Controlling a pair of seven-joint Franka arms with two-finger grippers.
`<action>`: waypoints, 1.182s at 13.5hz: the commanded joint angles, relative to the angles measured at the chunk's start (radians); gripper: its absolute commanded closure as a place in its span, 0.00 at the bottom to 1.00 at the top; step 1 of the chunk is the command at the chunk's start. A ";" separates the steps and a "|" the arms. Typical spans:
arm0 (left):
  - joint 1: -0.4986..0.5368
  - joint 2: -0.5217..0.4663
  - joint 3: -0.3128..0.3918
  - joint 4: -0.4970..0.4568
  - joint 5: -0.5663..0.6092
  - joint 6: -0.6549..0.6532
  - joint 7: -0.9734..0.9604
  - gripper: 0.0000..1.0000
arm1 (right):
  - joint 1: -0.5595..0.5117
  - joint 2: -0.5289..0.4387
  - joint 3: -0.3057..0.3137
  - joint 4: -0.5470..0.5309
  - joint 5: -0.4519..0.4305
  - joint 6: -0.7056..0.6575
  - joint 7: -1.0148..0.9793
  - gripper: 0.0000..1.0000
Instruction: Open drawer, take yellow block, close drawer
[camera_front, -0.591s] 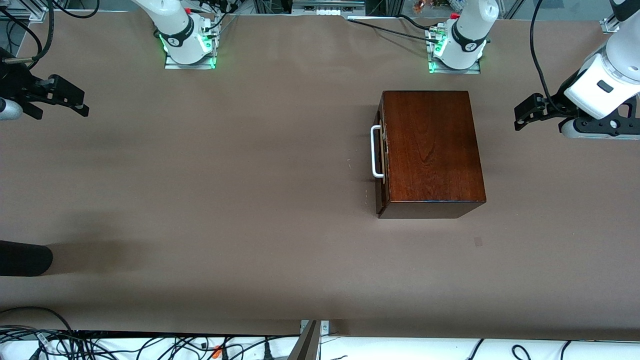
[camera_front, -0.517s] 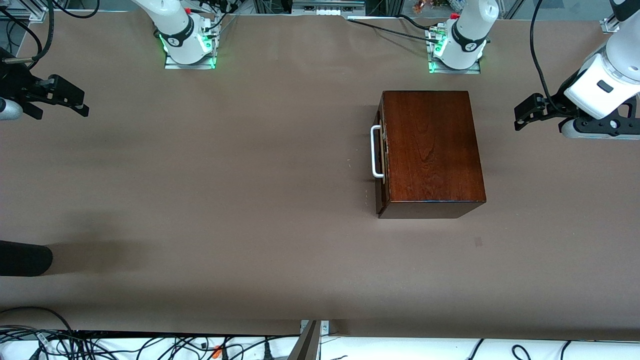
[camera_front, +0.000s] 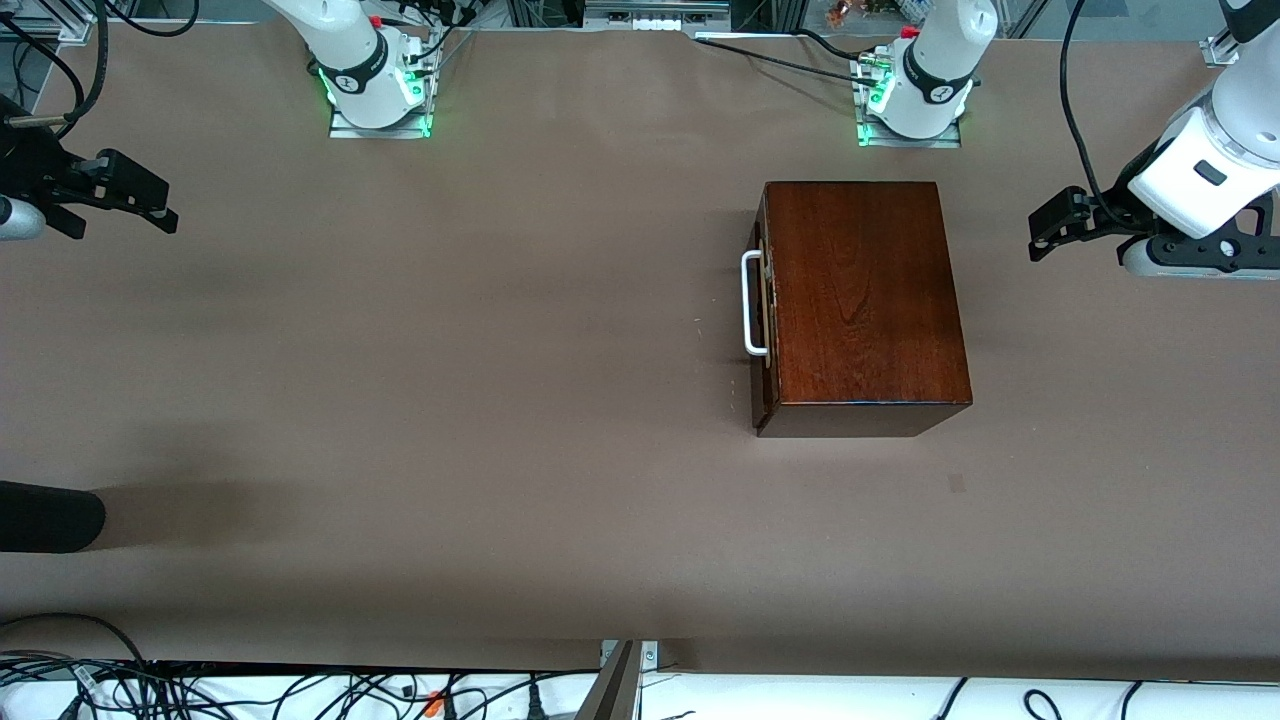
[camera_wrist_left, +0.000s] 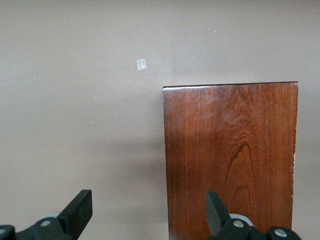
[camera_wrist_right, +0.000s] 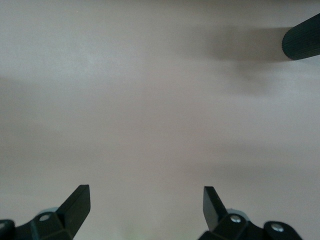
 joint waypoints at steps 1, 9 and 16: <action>-0.003 -0.015 0.004 -0.008 -0.018 -0.002 -0.007 0.00 | -0.010 0.002 0.010 0.011 -0.001 -0.010 0.000 0.00; -0.006 -0.026 -0.005 0.007 -0.059 -0.004 -0.034 0.00 | -0.011 0.002 0.008 0.011 -0.001 -0.010 0.000 0.00; -0.020 0.003 -0.269 0.039 -0.056 0.006 -0.387 0.00 | -0.011 0.002 0.008 0.011 -0.001 -0.010 0.000 0.00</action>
